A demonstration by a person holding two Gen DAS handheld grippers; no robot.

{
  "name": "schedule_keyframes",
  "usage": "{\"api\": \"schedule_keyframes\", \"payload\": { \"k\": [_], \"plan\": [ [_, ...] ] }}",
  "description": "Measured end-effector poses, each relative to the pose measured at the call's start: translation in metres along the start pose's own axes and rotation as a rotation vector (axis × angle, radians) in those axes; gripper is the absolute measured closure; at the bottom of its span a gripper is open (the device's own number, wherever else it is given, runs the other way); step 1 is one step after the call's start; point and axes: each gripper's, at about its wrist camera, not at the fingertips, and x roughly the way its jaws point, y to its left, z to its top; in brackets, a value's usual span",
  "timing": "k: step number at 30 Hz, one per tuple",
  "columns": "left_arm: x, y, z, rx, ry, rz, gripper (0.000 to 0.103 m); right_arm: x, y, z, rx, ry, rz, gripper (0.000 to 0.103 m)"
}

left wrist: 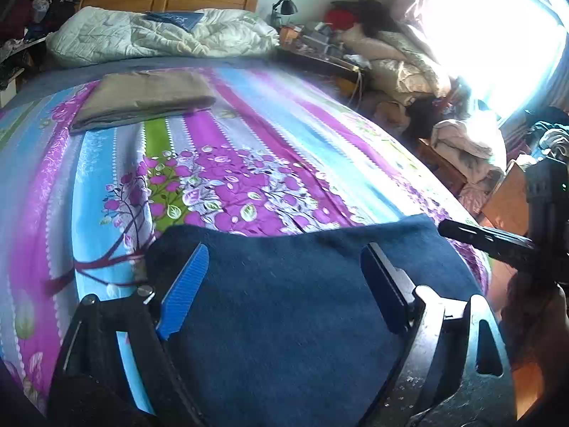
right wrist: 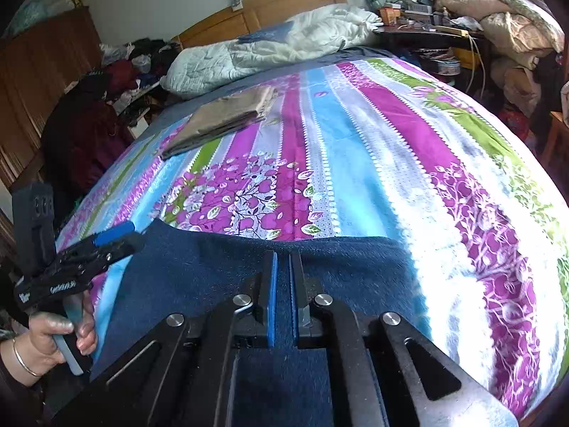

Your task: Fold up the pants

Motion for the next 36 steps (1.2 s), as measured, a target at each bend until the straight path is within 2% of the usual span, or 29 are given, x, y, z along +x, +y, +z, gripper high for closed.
{"api": "schedule_keyframes", "payload": {
  "k": [1,2,3,4,5,6,8,9,10,11,13,15,18,20,21,22,24,27,30,34,36],
  "plan": [
    [0.014,0.006,0.001,0.003,0.023,0.035,0.01,0.015,-0.005,0.0,-0.019,0.035,-0.028,0.094],
    [0.038,0.018,-0.008,0.001,0.108,0.081,0.006,0.027,-0.016,-0.004,0.008,0.051,-0.012,0.098],
    [0.056,0.029,-0.015,-0.016,0.199,0.103,0.0,0.026,-0.028,-0.005,0.063,0.019,0.032,0.103],
    [0.058,0.034,-0.017,-0.025,0.193,0.089,0.0,0.026,-0.041,-0.006,0.128,0.019,0.061,0.103],
    [0.053,0.034,-0.016,-0.016,0.166,0.103,0.0,0.024,-0.051,-0.008,0.178,0.005,0.082,0.103],
    [0.054,0.033,-0.017,0.002,0.18,0.14,0.0,0.021,-0.058,-0.011,0.215,-0.01,0.084,0.103],
    [0.051,0.04,-0.022,0.0,0.191,0.139,0.0,0.012,-0.064,-0.013,0.255,-0.032,0.042,0.103],
    [0.044,0.044,-0.024,-0.024,0.184,0.149,0.001,0.003,-0.064,-0.013,0.255,-0.044,0.006,0.098],
    [0.035,0.046,-0.025,-0.058,0.177,0.144,0.005,-0.007,-0.061,-0.014,0.245,-0.059,-0.005,0.089],
    [0.02,0.046,-0.028,-0.097,0.163,0.117,0.007,-0.022,-0.054,-0.018,0.227,-0.081,0.005,0.089],
    [-0.011,0.032,-0.038,-0.101,0.12,0.053,0.006,-0.048,-0.036,-0.03,0.196,-0.106,0.055,0.089],
    [-0.046,0.008,-0.061,-0.036,0.075,0.002,0.006,-0.069,-0.01,-0.051,0.123,-0.099,0.056,0.088],
    [-0.071,-0.031,-0.097,0.095,0.086,-0.084,0.006,-0.087,0.025,-0.085,0.0,-0.101,-0.035,0.085],
    [-0.065,-0.052,-0.12,0.19,0.134,-0.077,0.005,-0.084,0.034,-0.108,-0.024,-0.084,-0.071,0.071],
    [-0.056,-0.054,-0.129,0.21,0.169,-0.057,0.004,-0.075,0.032,-0.118,-0.011,-0.042,-0.078,0.066],
    [-0.049,-0.053,-0.141,0.215,0.168,-0.018,0.0,-0.066,0.027,-0.125,0.011,0.011,-0.091,0.067],
    [-0.047,-0.042,-0.14,0.187,0.121,-0.032,0.0,-0.068,0.026,-0.124,0.031,0.003,-0.089,0.066],
    [-0.045,-0.037,-0.128,0.14,0.137,-0.021,0.001,-0.077,0.027,-0.114,0.04,-0.005,-0.062,0.066],
    [-0.056,-0.025,-0.118,0.07,0.097,-0.02,0.001,-0.082,0.024,-0.113,0.096,-0.007,-0.025,0.066],
    [-0.078,0.012,-0.111,-0.078,0.048,0.013,0.001,-0.091,0.018,-0.116,0.148,-0.015,0.004,0.066],
    [-0.081,0.031,-0.11,-0.151,0.067,0.006,0.001,-0.095,0.01,-0.116,0.142,-0.021,-0.003,0.066]
  ]
}}
